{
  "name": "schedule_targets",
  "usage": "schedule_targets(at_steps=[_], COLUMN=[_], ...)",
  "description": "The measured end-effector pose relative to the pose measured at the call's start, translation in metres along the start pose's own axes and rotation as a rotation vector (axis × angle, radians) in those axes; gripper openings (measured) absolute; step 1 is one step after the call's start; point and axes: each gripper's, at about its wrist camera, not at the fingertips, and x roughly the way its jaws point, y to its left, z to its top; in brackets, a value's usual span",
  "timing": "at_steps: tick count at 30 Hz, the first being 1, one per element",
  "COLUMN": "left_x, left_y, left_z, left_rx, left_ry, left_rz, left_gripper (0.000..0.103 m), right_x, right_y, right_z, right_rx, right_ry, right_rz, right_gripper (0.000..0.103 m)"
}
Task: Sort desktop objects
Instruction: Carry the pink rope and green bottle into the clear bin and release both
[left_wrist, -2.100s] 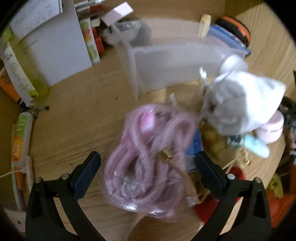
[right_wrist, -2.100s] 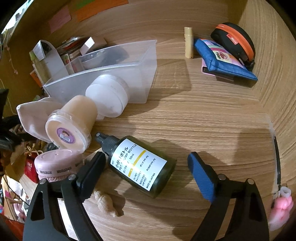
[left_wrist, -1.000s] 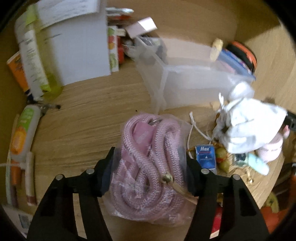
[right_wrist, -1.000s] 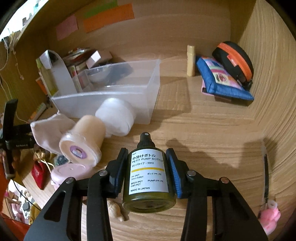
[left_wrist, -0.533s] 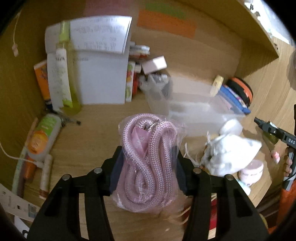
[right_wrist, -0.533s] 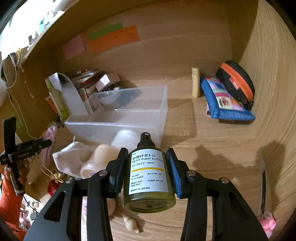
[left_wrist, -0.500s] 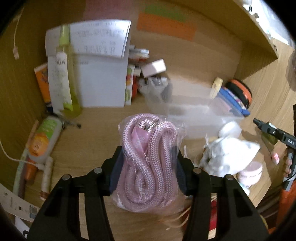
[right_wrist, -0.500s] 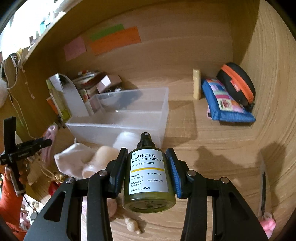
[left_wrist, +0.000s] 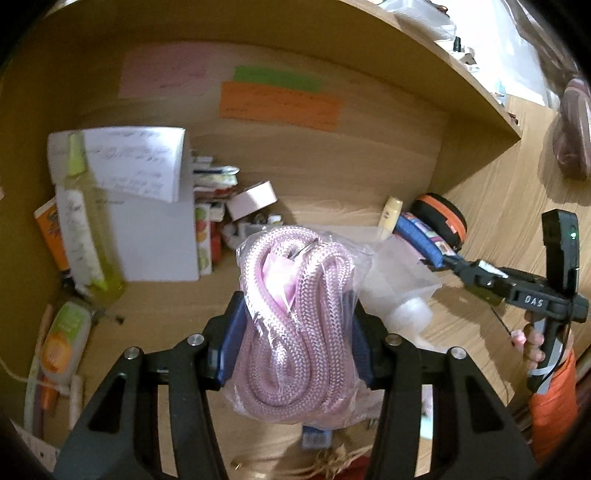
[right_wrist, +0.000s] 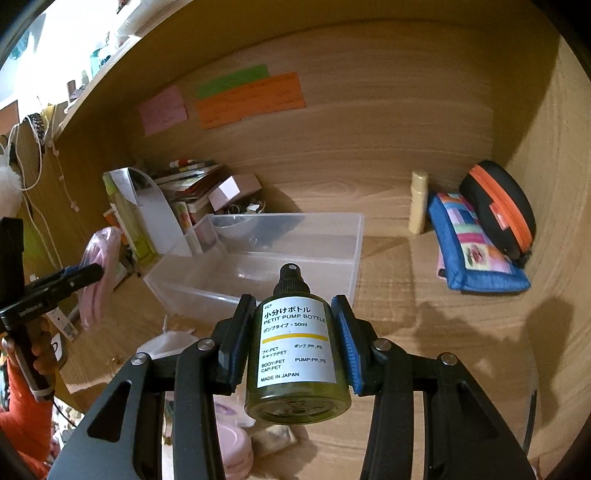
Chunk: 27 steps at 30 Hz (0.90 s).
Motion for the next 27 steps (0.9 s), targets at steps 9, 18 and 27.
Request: schedule_targets(at_steps=[9,18,27], left_x=[0.022,0.048,0.085], left_y=[-0.009,-0.009,-0.005], left_z=[0.032,0.056,0.059], left_rx=[0.011,0.008,-0.021], left_ry=[-0.029,-0.031,0.025], left_rz=[-0.044,-0.054,-0.051], left_gripper=[0.051,0.051,0.051], right_x=[0.019,0.045,0.082], right_y=[0.005,0.007,0.012], right_z=[0.021,0.041,0.049], right_rx=[-0.023,-0.039,-0.062], right_ry=[-0.005,0.007,0.07], right_rz=[0.027,0.048,0.066], right_gripper=[0.039,0.039,0.039])
